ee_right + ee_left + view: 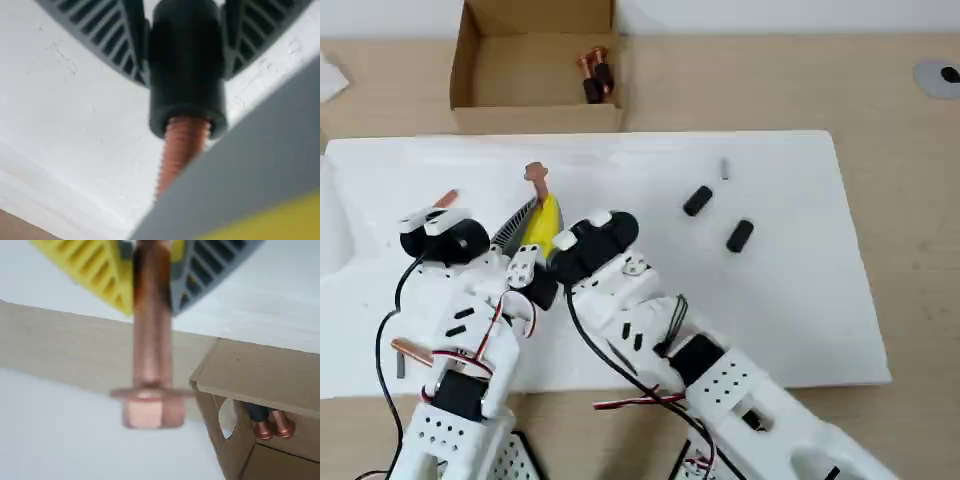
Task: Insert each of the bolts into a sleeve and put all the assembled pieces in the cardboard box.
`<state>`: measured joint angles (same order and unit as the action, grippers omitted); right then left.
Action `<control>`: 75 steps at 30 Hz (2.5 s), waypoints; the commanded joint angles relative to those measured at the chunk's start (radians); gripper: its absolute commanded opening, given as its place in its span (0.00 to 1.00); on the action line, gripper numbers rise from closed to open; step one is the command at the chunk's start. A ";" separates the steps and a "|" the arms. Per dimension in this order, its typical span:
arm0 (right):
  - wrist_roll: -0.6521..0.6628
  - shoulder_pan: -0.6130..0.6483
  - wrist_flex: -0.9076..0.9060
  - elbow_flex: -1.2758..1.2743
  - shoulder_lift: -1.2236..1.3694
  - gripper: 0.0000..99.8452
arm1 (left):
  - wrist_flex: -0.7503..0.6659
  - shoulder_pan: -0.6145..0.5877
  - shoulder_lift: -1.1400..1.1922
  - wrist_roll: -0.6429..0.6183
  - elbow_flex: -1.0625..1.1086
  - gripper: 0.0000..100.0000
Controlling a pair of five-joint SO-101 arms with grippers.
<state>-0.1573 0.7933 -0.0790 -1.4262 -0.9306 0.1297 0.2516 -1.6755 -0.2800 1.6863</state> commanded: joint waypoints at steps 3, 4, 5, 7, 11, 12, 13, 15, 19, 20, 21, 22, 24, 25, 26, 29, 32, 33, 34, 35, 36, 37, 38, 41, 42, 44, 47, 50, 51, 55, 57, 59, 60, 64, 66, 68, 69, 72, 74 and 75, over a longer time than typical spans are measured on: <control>-0.011 0.005 0.005 0.070 -0.028 0.01 | -0.014 -0.058 -0.012 0.005 0.002 0.00; -0.011 0.005 0.005 0.070 -0.028 0.01 | -0.012 -0.057 -0.012 0.005 0.005 0.00; -0.011 0.005 0.005 0.070 -0.028 0.01 | -0.003 -0.054 -0.012 0.005 0.006 0.00; -0.011 0.005 0.005 0.073 -0.030 0.01 | 0.052 -0.038 -0.012 0.000 -0.011 0.00; -0.011 0.005 0.003 0.074 -0.059 0.01 | 0.141 -0.018 -0.012 -0.003 -0.048 0.00; -0.011 0.005 0.002 0.074 -0.062 0.01 | 0.146 -0.018 -0.012 -0.003 -0.051 0.00; -0.011 0.005 0.002 0.074 -0.064 0.01 | 0.146 -0.018 -0.012 -0.003 -0.051 0.00; -0.011 0.004 0.002 0.073 -0.067 0.01 | 0.152 -0.015 -0.012 -0.003 -0.049 0.00; -0.011 -0.013 0.002 0.074 -0.067 0.01 | 0.222 0.009 -0.012 -0.002 -0.071 0.00; -0.011 -0.021 0.000 0.074 -0.067 0.01 | 0.258 0.020 -0.012 -0.002 -0.089 0.00; -0.011 -0.025 0.000 0.073 -0.067 0.01 | 0.290 0.031 -0.012 -0.003 -0.109 0.00; -0.011 -0.027 0.000 0.073 -0.067 0.01 | 0.321 0.041 -0.012 -0.003 -0.132 0.00; -0.011 -0.027 0.000 0.073 -0.068 0.01 | 0.379 0.063 -0.012 -0.003 -0.180 0.00; -0.011 -0.027 0.000 0.073 -0.068 0.01 | 0.405 0.071 -0.012 -0.003 -0.203 0.01; -0.011 -0.027 0.000 0.073 -0.068 0.01 | 0.427 0.075 -0.012 -0.003 -0.226 0.01; -0.011 -0.027 0.000 0.073 -0.068 0.01 | 0.465 0.074 -0.012 -0.003 -0.267 0.01; -0.011 -0.027 0.000 0.073 -0.068 0.01 | 0.480 0.074 -0.012 0.003 -0.273 0.01; -0.011 -0.027 0.000 0.073 -0.068 0.01 | 0.477 0.074 -0.012 0.003 -0.269 0.02; -0.011 -0.027 0.000 0.073 -0.068 0.01 | 0.477 0.074 -0.012 0.000 -0.269 0.03; -0.011 -0.027 0.000 0.073 -0.068 0.01 | 0.476 0.069 -0.012 -0.002 -0.269 0.05; -0.011 -0.027 0.000 0.073 -0.068 0.01 | 0.477 0.068 -0.012 -0.003 -0.272 0.07; -0.011 -0.027 0.000 0.071 -0.068 0.01 | 0.479 0.066 -0.012 -0.003 -0.273 0.08; -0.011 -0.027 0.000 0.070 -0.068 0.01 | 0.479 0.066 -0.012 -0.003 -0.273 0.09; -0.011 -0.027 0.000 0.070 -0.068 0.01 | 0.479 0.066 -0.012 0.002 -0.275 0.10; -0.011 -0.027 0.000 0.070 -0.068 0.01 | 0.479 0.066 -0.012 0.002 -0.275 0.10; -0.011 -0.027 0.000 0.068 -0.068 0.01 | 0.480 0.066 -0.010 0.002 -0.275 0.11; -0.011 -0.027 0.000 0.068 -0.068 0.01 | 0.516 0.035 -0.007 -0.003 -0.296 0.17; -0.011 -0.028 0.000 0.067 -0.068 0.01 | 0.632 0.008 -0.004 -0.003 -0.358 0.21; -0.011 -0.028 0.000 0.067 -0.068 0.01 | 0.678 0.000 -0.004 -0.003 -0.384 0.22; -0.011 -0.030 0.000 0.067 -0.064 0.01 | 0.842 -0.025 -0.004 0.000 -0.486 0.26; -0.011 -0.048 0.000 0.073 -0.061 0.01 | 0.911 -0.048 -0.002 0.003 -0.545 0.28; -0.012 -0.081 0.000 0.090 -0.061 0.01 | 0.970 -0.075 -0.002 0.003 -0.597 0.29; -0.021 -0.104 0.000 0.104 -0.059 0.01 | 0.993 -0.091 -0.002 0.003 -0.618 0.29; -0.031 -0.205 -0.017 0.225 0.024 0.01 | 1.033 -0.167 -0.002 0.005 -0.684 0.29; -0.031 -0.249 -0.052 0.329 0.120 0.01 | 1.039 -0.203 -0.002 0.017 -0.692 0.29; -0.031 -0.291 -0.072 0.444 0.242 0.01 | 1.039 -0.224 -0.001 0.051 -0.680 0.28; -0.028 -0.308 -0.072 0.501 0.308 0.01 | 1.039 -0.232 -0.001 0.071 -0.667 0.27; -0.023 -0.349 -0.072 0.679 0.509 0.01 | 1.037 -0.250 -0.001 0.184 -0.629 0.21; -0.008 -0.366 -0.072 0.806 0.644 0.01 | 1.034 -0.270 -0.001 0.250 -0.594 0.20; 0.006 -0.374 -0.072 0.872 0.710 0.01 | 1.036 -0.282 -0.001 0.256 -0.583 0.19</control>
<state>-0.1757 0.4557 -0.1511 -0.7894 -0.3798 1.1669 0.0015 -1.6847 -0.0821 1.0879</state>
